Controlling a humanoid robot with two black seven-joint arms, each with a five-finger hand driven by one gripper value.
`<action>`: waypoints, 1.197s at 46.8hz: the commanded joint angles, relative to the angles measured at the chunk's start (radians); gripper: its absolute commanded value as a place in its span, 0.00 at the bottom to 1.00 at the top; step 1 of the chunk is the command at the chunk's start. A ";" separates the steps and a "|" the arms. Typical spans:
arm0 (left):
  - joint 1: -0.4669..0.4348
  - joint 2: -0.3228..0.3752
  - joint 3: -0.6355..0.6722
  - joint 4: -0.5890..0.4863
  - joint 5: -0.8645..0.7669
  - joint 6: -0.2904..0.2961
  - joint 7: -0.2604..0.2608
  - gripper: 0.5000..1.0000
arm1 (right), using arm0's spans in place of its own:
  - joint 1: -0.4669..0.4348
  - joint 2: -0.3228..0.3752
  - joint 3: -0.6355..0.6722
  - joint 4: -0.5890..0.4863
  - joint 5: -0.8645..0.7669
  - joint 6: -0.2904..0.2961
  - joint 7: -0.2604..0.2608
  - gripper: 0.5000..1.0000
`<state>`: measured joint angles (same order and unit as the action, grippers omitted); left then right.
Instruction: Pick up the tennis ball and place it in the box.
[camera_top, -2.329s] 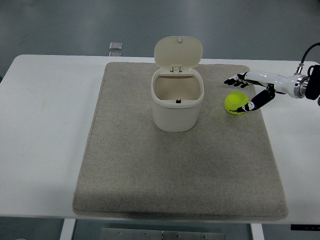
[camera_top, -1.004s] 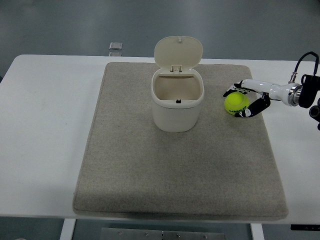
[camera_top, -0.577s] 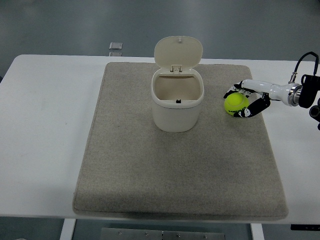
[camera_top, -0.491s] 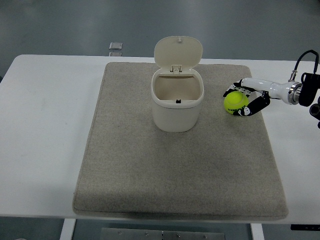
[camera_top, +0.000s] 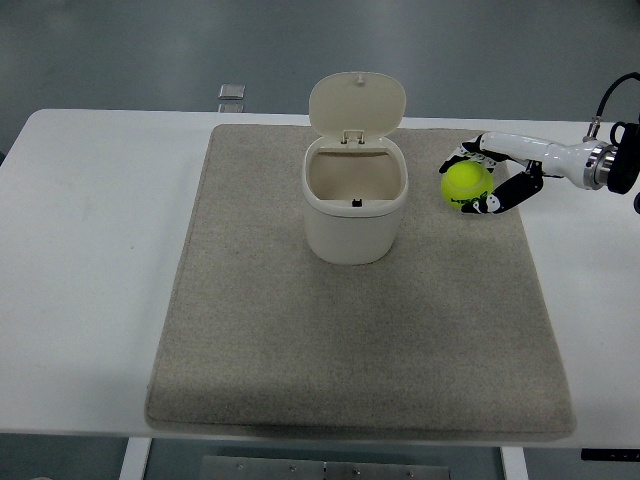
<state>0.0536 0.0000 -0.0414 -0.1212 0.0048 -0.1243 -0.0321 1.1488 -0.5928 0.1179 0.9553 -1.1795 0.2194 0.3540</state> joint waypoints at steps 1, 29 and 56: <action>0.000 0.000 0.000 0.000 0.000 0.000 0.000 0.99 | 0.000 -0.016 0.000 0.019 0.000 0.000 0.009 0.00; 0.000 0.000 0.000 0.000 0.000 0.000 0.000 0.99 | 0.098 -0.157 0.074 0.145 0.106 0.121 0.102 0.00; 0.000 0.000 0.000 0.000 0.000 0.000 0.000 0.99 | 0.100 -0.048 0.088 0.240 0.162 0.067 0.102 0.00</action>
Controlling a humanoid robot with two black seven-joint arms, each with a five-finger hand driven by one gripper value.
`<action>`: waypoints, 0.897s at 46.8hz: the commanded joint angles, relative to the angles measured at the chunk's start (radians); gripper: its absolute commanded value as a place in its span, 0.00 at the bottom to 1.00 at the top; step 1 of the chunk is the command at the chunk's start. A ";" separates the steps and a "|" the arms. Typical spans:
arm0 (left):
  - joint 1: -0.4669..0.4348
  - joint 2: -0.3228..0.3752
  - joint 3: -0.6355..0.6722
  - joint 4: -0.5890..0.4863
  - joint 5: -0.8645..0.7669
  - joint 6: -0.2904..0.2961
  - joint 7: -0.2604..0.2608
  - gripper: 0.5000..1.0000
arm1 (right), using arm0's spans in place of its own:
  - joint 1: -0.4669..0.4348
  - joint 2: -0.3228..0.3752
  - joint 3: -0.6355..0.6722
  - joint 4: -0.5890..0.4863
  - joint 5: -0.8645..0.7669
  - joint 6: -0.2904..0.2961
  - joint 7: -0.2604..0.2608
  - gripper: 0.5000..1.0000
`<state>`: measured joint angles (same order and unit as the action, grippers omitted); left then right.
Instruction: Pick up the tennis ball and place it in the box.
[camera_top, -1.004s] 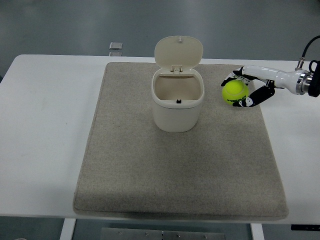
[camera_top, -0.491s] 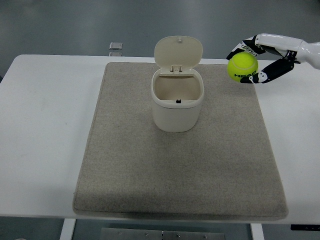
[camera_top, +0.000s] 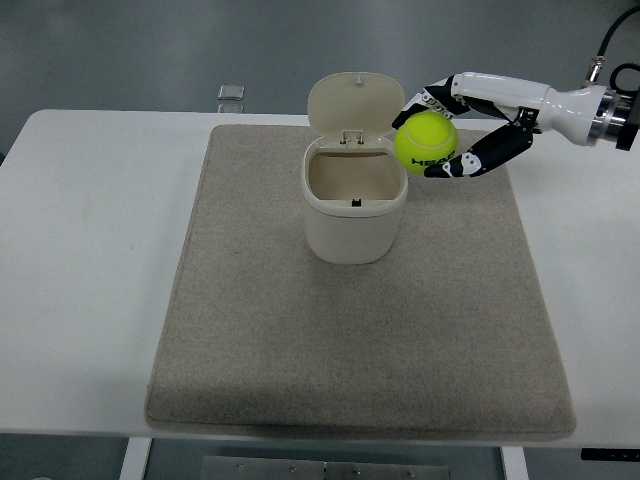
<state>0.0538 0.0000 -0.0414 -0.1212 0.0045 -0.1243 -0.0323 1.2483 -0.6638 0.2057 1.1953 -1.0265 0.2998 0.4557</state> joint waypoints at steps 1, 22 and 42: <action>0.000 0.000 0.000 0.000 0.000 0.000 0.000 0.99 | 0.000 0.030 0.000 -0.002 0.014 -0.015 0.000 0.00; 0.000 0.000 0.000 0.000 0.000 0.000 0.000 0.99 | -0.009 0.119 -0.008 -0.025 0.032 -0.065 -0.014 0.00; 0.000 0.000 0.000 0.000 0.000 0.000 0.000 0.99 | -0.046 0.159 -0.015 -0.065 0.031 -0.117 -0.071 0.09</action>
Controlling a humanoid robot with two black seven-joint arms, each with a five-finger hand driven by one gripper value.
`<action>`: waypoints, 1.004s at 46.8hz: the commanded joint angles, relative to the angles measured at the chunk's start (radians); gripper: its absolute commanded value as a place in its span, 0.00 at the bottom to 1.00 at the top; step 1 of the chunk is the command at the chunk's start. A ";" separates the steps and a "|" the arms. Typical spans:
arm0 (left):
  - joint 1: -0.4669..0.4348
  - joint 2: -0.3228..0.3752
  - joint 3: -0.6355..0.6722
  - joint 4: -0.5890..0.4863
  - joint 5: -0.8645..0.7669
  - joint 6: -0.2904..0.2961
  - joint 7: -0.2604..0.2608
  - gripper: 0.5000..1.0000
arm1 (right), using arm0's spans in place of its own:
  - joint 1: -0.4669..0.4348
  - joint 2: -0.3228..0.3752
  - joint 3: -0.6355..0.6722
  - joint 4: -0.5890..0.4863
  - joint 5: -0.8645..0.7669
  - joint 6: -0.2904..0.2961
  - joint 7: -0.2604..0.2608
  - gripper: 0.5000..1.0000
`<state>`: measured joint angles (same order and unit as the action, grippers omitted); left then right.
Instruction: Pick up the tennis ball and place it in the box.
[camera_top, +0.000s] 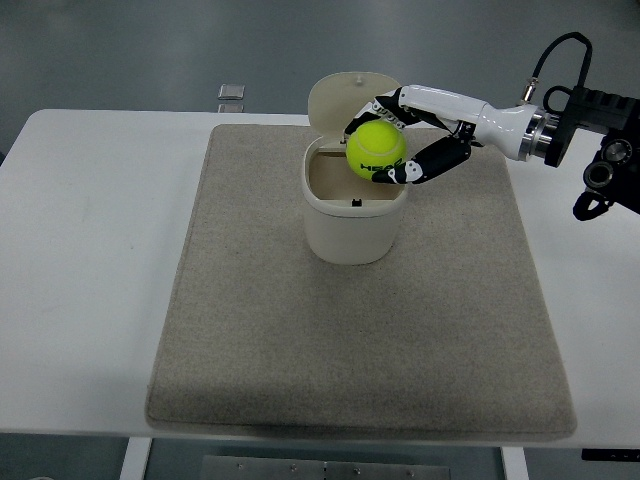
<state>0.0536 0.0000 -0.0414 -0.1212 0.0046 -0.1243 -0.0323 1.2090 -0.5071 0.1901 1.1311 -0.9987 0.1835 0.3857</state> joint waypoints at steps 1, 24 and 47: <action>0.000 0.000 0.000 0.000 0.000 0.000 0.000 0.99 | -0.008 0.004 0.000 -0.001 0.003 -0.001 -0.001 0.11; 0.000 0.000 0.000 0.000 0.000 0.000 0.000 0.99 | -0.023 0.009 -0.001 -0.001 0.003 0.001 -0.001 0.67; 0.000 0.000 0.000 0.000 0.002 0.000 0.000 0.99 | -0.028 0.006 0.000 -0.001 0.005 0.010 0.001 0.72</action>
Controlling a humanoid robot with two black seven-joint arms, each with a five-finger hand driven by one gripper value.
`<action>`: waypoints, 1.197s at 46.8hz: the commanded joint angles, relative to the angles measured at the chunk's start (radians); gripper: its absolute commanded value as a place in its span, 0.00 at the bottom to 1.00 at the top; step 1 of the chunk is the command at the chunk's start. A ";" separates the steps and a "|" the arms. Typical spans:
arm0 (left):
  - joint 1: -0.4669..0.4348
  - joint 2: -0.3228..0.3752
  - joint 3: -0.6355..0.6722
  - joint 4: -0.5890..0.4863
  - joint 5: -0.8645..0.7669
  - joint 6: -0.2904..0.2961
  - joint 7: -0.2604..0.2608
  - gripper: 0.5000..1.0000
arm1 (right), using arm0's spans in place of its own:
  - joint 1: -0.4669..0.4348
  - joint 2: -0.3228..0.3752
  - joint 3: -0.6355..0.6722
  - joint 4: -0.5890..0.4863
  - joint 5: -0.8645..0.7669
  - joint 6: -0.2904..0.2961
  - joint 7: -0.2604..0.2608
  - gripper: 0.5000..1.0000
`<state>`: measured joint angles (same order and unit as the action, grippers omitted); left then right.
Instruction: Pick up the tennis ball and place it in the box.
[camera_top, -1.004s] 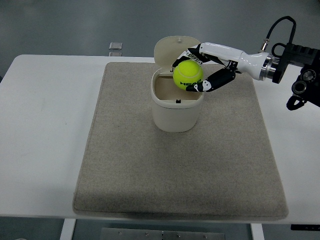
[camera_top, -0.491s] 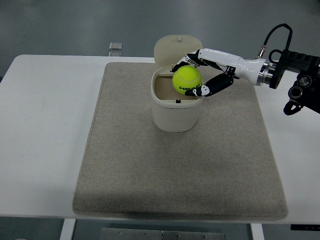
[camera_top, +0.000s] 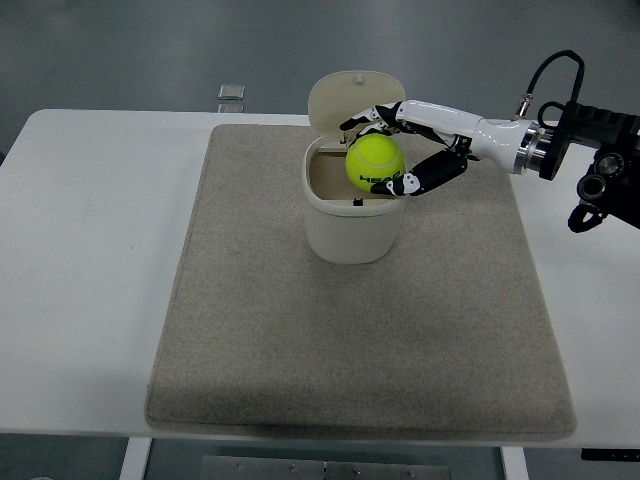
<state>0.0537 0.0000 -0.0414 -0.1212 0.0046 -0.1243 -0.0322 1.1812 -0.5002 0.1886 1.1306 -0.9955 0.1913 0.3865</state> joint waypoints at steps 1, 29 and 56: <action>0.000 0.000 0.000 0.000 0.000 0.000 0.000 0.99 | 0.000 -0.001 0.000 0.000 0.001 0.004 0.000 0.72; 0.000 0.000 0.000 0.000 0.000 0.000 0.000 0.99 | 0.023 -0.078 0.017 0.011 0.136 0.235 -0.003 0.72; 0.000 0.000 0.000 0.000 0.000 0.000 0.000 0.99 | 0.015 -0.173 0.101 -0.043 0.452 0.335 -0.001 0.72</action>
<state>0.0537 0.0000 -0.0414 -0.1212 0.0050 -0.1243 -0.0322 1.2077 -0.6746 0.2891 1.1059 -0.5927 0.5458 0.3851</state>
